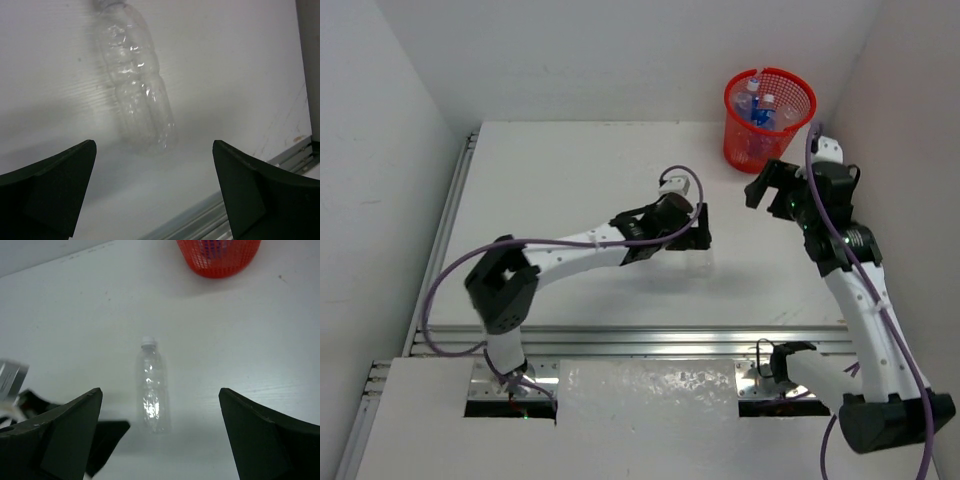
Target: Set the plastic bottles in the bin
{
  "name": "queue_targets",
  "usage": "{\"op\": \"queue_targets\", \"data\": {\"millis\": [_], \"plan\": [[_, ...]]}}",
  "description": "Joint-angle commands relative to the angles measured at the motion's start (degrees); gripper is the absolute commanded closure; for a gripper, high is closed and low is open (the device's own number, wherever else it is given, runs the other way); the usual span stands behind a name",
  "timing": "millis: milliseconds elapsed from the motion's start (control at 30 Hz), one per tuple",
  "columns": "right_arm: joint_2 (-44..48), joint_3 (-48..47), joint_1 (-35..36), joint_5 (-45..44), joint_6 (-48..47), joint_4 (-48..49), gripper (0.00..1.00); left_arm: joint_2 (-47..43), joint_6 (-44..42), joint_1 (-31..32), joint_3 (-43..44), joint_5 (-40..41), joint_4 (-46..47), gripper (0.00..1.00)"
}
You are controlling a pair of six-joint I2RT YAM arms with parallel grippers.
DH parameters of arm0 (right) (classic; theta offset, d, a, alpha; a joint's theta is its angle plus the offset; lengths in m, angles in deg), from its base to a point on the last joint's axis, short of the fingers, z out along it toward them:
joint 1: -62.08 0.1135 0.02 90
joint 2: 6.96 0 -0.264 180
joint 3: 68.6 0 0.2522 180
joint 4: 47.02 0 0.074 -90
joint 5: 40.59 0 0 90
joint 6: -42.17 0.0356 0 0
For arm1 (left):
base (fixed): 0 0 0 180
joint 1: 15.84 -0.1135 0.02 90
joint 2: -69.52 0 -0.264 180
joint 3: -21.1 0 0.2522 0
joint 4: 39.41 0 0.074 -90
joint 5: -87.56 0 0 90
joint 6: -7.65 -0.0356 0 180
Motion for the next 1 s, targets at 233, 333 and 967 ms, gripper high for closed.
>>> {"op": "queue_targets", "data": {"millis": [233, 333, 967], "plan": [[10.79, 3.92, -0.67, 2.13, -2.94, -3.26, 0.01, 25.97, -0.07, 0.33, 24.02, -1.02, -9.73, 0.12], [11.76, 4.09, -0.67, 4.25, -3.03, -3.44, 0.01, 27.57, 0.11, 0.33, 23.77, 0.30, -9.31, 0.32], [5.44, 15.07, 0.29, 47.98, 11.03, 28.52, 0.01, -22.77, -23.36, -0.02, -25.88, -31.77, 38.92, 1.00]]}}
